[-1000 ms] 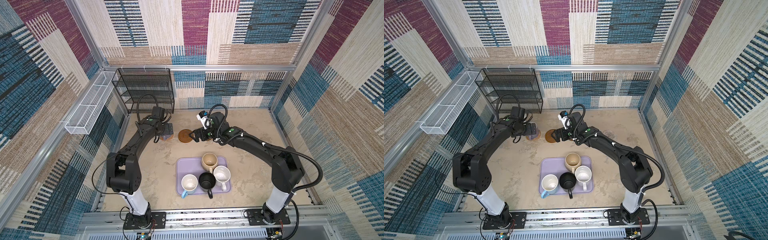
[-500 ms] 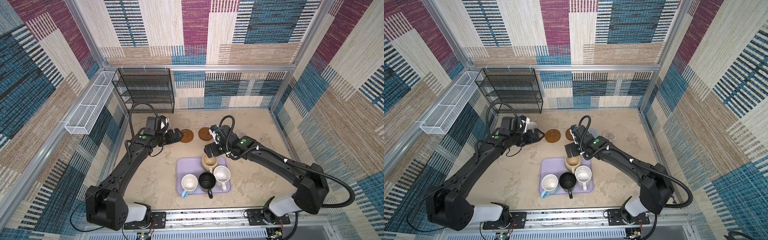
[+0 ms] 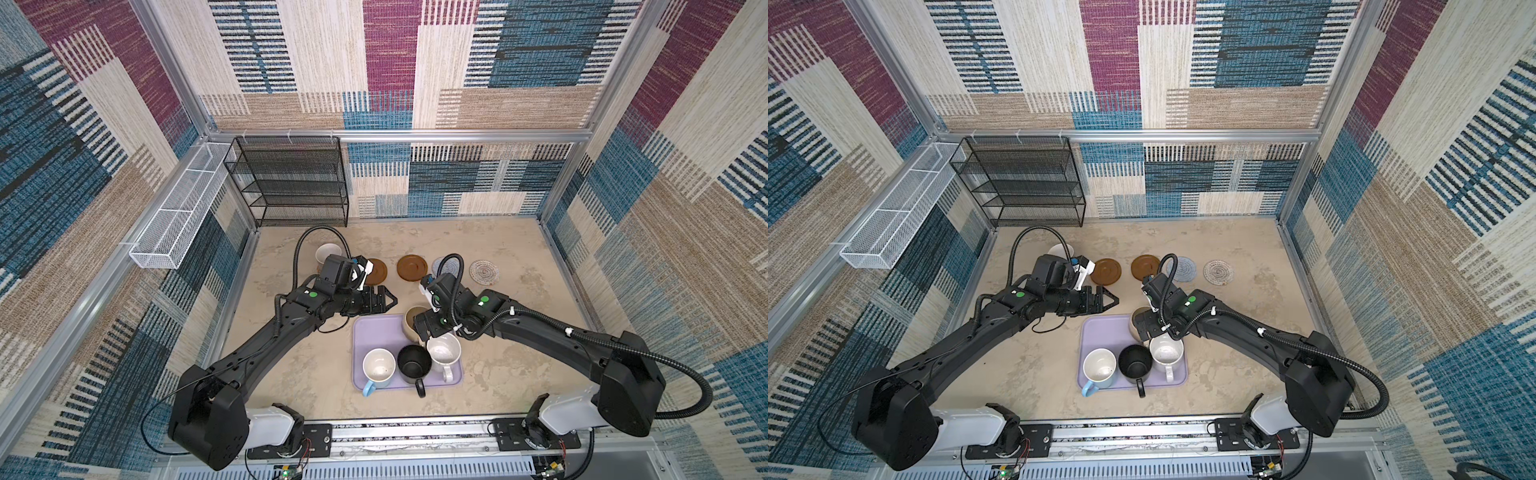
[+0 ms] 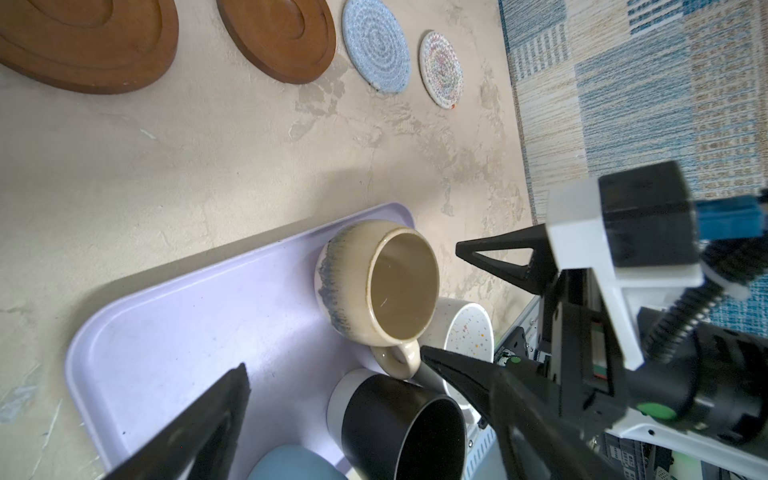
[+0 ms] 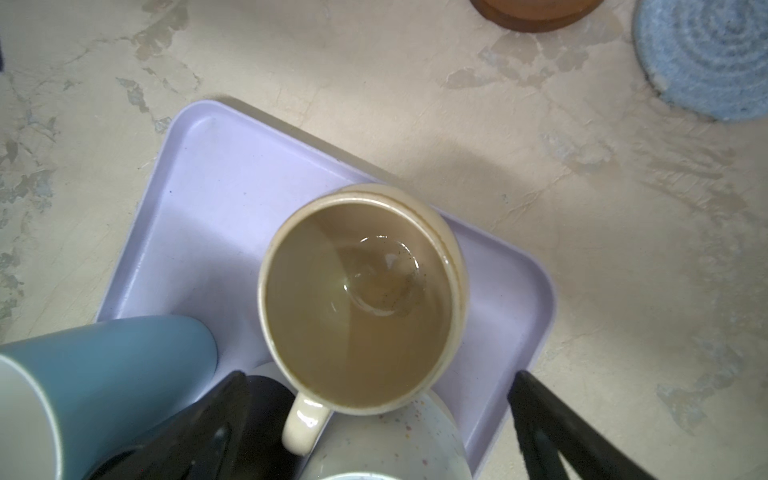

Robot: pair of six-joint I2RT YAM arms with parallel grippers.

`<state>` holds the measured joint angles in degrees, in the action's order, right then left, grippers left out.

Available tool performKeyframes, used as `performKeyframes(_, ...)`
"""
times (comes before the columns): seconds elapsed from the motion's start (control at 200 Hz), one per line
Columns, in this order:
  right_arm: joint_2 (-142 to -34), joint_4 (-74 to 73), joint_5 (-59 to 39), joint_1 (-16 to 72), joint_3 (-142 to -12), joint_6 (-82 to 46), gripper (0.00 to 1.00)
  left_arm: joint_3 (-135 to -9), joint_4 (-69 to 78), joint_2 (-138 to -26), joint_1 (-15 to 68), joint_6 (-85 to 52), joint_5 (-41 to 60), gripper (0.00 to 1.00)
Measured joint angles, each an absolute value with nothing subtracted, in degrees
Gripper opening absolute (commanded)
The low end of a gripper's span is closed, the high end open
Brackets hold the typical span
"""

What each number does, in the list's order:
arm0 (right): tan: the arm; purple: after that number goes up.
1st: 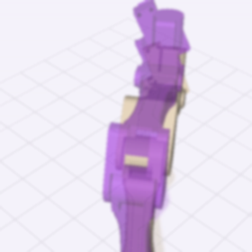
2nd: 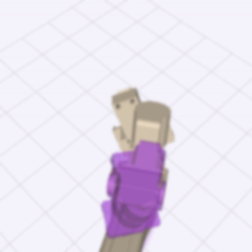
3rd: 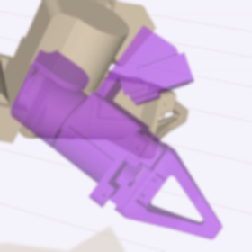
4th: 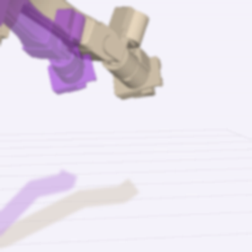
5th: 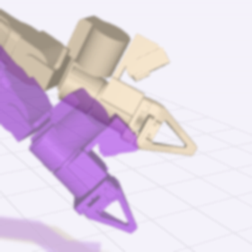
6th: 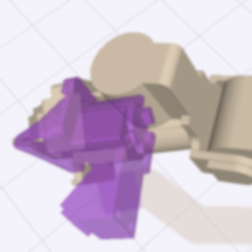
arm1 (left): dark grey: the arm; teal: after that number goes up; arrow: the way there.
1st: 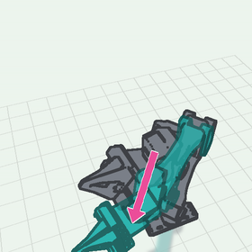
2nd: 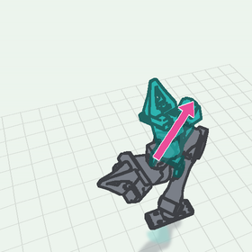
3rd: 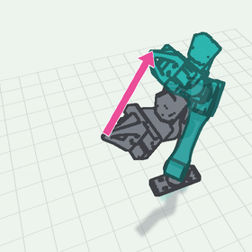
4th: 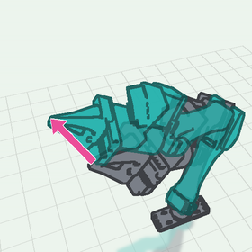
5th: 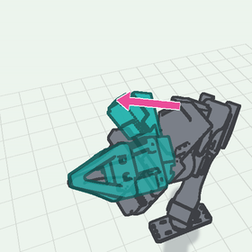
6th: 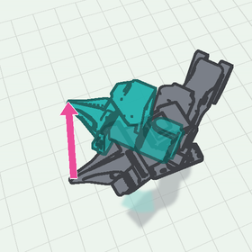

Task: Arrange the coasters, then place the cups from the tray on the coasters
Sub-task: 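Lower the right gripper to the beige mug while the left returns to the tray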

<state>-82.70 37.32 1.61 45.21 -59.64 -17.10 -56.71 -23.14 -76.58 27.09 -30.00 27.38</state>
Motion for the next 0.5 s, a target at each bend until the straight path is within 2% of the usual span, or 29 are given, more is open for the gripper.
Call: performKeyframes(0.496, -85.1, 33.0, 1.4, 46.1, -56.5, -17.5, 0.99, -55.4, -20.3, -80.5, 28.5, -30.3, 27.4, 0.92)
